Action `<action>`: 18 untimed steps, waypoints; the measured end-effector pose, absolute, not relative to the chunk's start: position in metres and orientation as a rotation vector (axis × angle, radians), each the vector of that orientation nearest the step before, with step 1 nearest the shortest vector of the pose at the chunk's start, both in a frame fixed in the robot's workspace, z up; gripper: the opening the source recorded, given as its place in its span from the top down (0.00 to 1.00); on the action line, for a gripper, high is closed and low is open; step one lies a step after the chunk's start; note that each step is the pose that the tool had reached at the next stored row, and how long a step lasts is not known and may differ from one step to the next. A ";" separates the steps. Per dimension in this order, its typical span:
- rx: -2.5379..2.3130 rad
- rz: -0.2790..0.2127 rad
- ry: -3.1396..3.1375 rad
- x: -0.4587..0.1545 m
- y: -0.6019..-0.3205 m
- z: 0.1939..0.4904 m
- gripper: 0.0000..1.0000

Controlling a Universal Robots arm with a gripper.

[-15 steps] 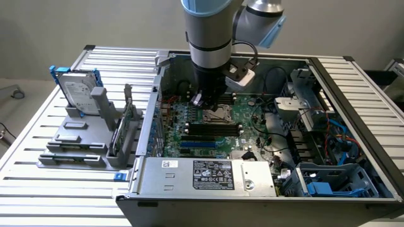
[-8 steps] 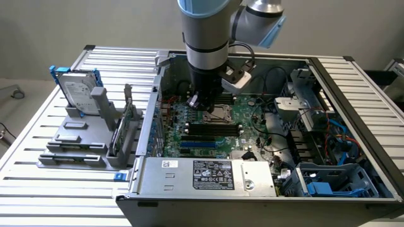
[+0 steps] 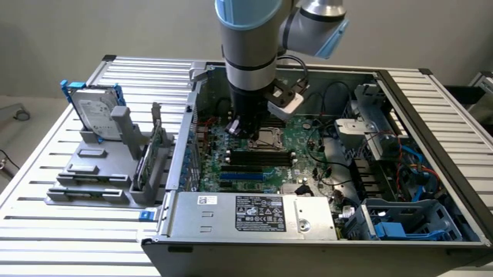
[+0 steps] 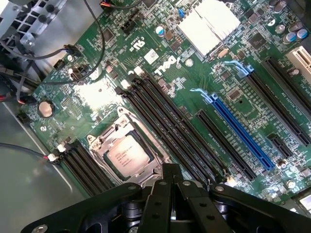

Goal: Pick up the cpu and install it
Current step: 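Install the first cpu locking lever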

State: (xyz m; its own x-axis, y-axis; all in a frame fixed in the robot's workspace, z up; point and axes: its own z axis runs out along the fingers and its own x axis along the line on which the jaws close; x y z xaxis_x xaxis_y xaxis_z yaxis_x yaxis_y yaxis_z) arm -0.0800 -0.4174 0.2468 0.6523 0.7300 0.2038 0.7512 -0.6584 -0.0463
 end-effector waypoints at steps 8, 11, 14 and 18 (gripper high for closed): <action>-2.739 -0.238 -1.227 -0.083 -0.417 0.239 0.89; -2.738 -0.233 -1.226 -0.085 -0.417 0.237 0.89; -2.736 -0.233 -1.225 -0.086 -0.417 0.235 0.89; -2.733 -0.234 -1.223 -0.088 -0.416 0.231 0.89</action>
State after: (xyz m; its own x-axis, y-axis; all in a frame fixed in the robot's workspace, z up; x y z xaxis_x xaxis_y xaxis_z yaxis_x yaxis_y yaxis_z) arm -0.0884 -0.4158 0.2314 0.6578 0.7269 0.1974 0.7484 -0.6604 -0.0618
